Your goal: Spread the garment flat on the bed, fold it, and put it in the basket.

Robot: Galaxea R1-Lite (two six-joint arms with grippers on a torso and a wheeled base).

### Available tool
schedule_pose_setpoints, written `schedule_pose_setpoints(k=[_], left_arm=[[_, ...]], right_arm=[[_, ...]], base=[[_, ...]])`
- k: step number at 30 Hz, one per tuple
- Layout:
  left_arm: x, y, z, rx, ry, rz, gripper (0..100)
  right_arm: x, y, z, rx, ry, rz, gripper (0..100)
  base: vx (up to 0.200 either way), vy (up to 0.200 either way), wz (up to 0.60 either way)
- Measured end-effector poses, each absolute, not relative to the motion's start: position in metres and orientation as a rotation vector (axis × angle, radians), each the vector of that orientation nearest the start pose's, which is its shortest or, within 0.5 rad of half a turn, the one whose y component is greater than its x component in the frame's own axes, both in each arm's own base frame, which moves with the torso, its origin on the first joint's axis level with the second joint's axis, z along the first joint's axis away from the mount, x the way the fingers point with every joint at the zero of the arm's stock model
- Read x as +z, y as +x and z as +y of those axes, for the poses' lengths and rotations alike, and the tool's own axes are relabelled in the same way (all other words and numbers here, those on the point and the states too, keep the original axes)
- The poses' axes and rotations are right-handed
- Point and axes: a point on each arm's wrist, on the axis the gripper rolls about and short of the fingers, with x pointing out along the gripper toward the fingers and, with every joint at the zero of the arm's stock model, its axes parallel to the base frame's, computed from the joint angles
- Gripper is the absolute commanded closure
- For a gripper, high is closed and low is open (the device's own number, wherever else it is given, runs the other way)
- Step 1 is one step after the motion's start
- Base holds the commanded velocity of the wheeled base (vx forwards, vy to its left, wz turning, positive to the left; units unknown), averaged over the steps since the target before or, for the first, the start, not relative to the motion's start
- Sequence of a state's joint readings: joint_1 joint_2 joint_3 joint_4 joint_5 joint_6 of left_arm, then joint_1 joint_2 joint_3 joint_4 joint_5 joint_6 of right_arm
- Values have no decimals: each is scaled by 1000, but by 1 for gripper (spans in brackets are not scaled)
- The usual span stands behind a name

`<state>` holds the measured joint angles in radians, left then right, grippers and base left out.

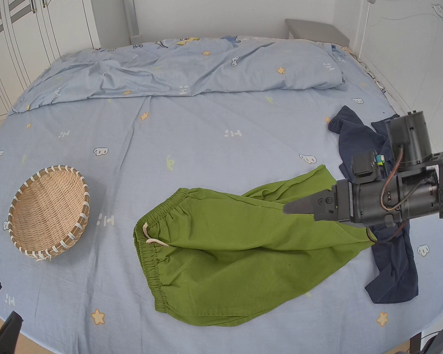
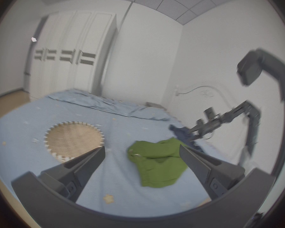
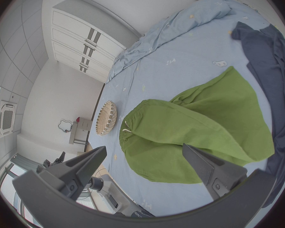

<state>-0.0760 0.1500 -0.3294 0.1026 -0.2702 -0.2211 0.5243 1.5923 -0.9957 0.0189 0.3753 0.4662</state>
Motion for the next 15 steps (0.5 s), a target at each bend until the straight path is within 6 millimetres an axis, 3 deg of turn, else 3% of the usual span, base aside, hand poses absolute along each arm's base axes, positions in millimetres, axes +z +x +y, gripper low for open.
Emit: schedule_pose_setpoints(k=[3,7,15], left_arm=[[177,-27,-5,-462,-282,16,0],[190,4,-10,-564,-355,108,0],[170,76,-25,-645,-413,332,0]], right_arm=[[202,229,134,696,387,805,0],[197,223,121,678,404,781,0],[191,215,105,652,422,755,0]], base=[[0,0,0],[0,0,0],[0,0,0]])
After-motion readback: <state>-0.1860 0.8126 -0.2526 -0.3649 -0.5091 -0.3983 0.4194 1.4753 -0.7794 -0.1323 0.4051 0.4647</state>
